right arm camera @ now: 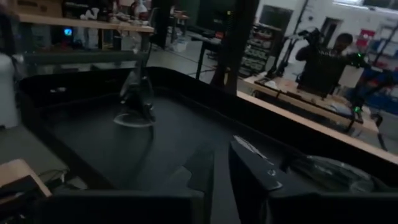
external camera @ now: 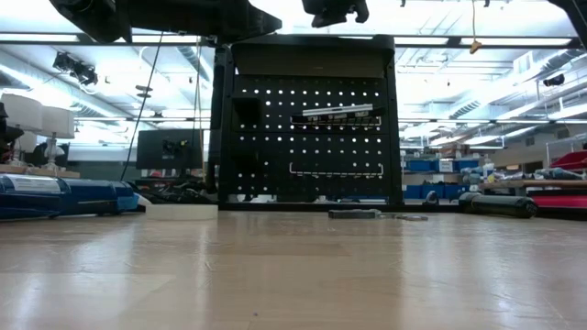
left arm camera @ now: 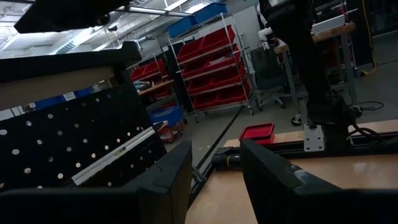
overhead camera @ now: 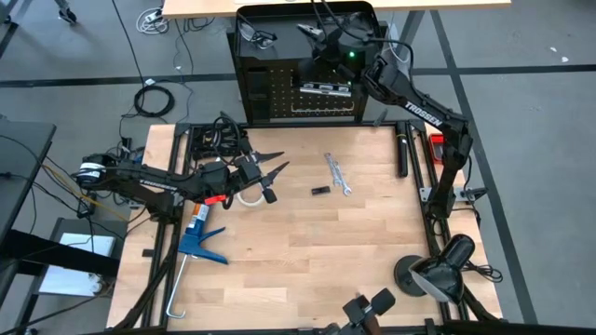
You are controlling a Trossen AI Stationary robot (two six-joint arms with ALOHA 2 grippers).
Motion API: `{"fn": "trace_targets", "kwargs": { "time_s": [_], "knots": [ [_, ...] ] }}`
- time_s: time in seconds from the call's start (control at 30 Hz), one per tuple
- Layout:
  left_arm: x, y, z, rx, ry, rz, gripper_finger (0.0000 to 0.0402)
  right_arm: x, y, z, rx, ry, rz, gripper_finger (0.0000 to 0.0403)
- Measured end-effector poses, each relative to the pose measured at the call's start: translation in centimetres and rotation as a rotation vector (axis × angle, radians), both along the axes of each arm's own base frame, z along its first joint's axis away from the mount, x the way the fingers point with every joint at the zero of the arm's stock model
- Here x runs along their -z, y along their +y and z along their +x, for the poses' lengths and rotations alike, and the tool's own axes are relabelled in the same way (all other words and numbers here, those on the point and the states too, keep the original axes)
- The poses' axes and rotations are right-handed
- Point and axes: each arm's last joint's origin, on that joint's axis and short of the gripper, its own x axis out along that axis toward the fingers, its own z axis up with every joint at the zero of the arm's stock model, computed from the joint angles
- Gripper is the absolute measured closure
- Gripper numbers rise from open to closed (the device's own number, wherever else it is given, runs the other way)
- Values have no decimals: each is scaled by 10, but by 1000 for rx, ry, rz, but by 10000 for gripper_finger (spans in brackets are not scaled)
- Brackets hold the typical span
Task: Hang tools onto peg board
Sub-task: Hang the utility knife on the peg board
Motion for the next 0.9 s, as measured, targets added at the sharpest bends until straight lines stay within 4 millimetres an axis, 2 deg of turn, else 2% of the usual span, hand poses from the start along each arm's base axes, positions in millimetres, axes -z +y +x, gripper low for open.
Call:
{"fn": "trace_targets", "kwargs": {
  "time_s": [0.2, 0.3, 0.4, 0.53, 0.63, 0.77, 0.9],
  "knots": [
    [0, 0, 0, 0, 5, 0, 261, 0, 13, 6, -41, 47, -24, 288],
    [1, 0, 0, 0, 12, 0, 261, 1, 28, 9, -162, 92, -5, 271],
    [2, 0, 0, -1, 22, 4, 261, 7, 43, 15, -291, 153, 25, 262],
    [8, -1, 1, 24, 88, 9, 261, 17, 61, 19, -353, 273, 64, 260],
    [17, -2, 3, 82, 194, 39, 261, 29, 74, 19, -396, 381, 128, 261],
    [26, -2, 3, 126, 297, 59, 261, 48, 90, 14, -557, 544, 280, 260],
    [27, 4, 2, 108, 306, 40, 261, 82, 102, 14, -697, 664, 476, 262]
  ]
}}
